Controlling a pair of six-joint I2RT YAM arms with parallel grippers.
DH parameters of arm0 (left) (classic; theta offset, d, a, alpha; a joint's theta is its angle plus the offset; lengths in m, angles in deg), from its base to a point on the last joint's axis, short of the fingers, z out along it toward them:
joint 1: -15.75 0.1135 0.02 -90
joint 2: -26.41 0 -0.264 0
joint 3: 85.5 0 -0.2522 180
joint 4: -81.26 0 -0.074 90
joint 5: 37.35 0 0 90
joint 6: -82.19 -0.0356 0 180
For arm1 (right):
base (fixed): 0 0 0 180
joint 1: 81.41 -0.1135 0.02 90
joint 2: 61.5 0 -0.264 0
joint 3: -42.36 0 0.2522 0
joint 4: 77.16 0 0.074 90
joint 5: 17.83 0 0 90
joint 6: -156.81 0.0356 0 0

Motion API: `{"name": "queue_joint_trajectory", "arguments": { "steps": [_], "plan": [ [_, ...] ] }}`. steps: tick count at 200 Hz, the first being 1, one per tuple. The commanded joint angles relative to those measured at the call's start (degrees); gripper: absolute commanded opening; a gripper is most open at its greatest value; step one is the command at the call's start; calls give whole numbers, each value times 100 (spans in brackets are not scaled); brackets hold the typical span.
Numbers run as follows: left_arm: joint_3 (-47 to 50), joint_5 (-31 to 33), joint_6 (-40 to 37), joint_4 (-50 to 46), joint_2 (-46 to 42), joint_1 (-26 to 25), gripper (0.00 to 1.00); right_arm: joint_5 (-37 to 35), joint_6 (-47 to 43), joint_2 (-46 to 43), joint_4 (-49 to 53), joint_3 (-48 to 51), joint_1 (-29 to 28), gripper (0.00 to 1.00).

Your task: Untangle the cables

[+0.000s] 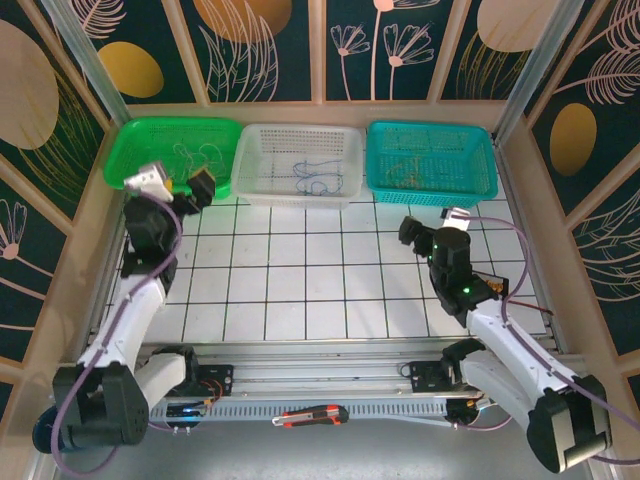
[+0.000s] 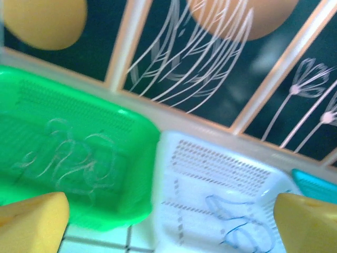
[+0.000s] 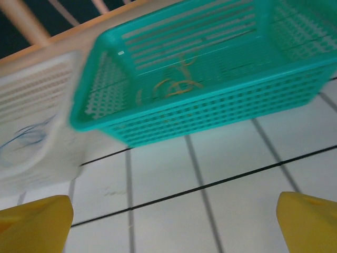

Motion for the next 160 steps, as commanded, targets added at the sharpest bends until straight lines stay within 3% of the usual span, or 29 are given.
{"name": "queue_joint_trajectory", "arguments": {
  "steps": [1,28,74,92,125,145,150,160],
  "plan": [
    [968,1020,-824,1643,-466,-7,99,-792,-436,247,-940,187,253,99],
    [1879,1453,-1468,2434,-344,-7,99,-1075,-865,643,-1574,245,514,99],
    [2359,1694,-1282,3489,911,-7,99,-1398,-1651,1737,-3448,661,613,99],
    [2421,1695,-1249,3961,1358,-23,99,-1523,-1978,2286,-4644,950,629,99],
    [2152,1446,-1773,4280,1936,-158,99,-909,-2786,3404,-6488,1150,648,99],
    [2346,1378,-2016,5086,2312,-241,99,-537,-3170,3992,-7522,1251,773,99],
    [2392,1374,-2059,5274,2410,-276,99,-612,-3019,3947,-7433,1258,818,99],
    [2421,1353,-2088,5486,2598,-293,99,-31,-2748,3747,-7284,1401,1097,99]
  ]
}}
